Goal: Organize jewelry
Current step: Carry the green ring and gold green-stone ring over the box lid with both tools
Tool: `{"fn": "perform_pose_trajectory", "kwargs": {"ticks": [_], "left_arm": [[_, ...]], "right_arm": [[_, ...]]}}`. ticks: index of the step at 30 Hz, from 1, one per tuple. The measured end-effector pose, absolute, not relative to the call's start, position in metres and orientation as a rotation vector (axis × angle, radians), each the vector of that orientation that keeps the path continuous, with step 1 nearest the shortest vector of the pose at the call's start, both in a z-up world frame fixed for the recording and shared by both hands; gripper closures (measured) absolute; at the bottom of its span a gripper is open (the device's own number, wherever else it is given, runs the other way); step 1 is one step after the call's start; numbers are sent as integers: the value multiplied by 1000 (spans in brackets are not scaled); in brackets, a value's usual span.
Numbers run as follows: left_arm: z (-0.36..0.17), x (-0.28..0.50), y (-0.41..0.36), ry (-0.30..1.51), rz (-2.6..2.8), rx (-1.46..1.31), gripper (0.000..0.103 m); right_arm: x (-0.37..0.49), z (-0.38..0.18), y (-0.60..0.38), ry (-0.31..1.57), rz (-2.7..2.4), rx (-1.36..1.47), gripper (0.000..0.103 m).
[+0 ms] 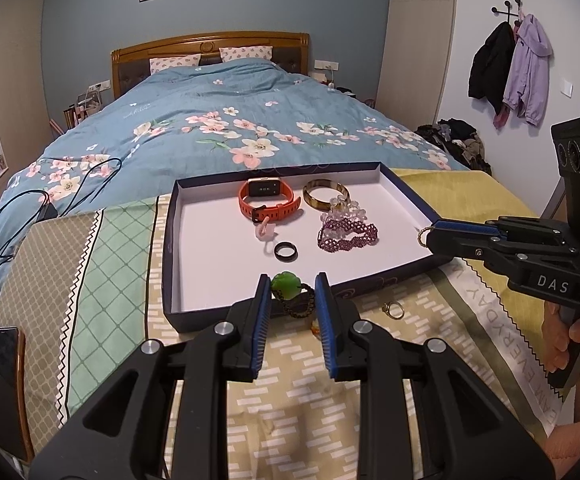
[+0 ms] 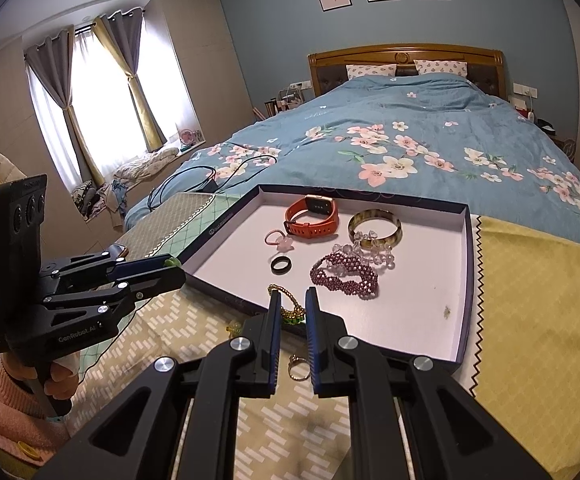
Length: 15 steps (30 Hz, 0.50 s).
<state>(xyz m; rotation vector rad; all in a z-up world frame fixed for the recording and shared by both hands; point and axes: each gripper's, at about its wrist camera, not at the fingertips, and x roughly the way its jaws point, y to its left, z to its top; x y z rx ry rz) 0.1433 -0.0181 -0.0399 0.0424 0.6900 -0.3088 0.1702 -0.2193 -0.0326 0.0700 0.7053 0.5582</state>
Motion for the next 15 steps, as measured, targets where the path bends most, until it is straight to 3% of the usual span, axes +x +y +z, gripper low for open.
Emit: {"fn": "perform_pose_trajectory", "kwargs": {"ticks": [15], "left_arm": [[-36, 154, -20, 684, -303, 42, 80]], "right_arm": [[186, -31, -218, 702, 541, 55, 93]]}}
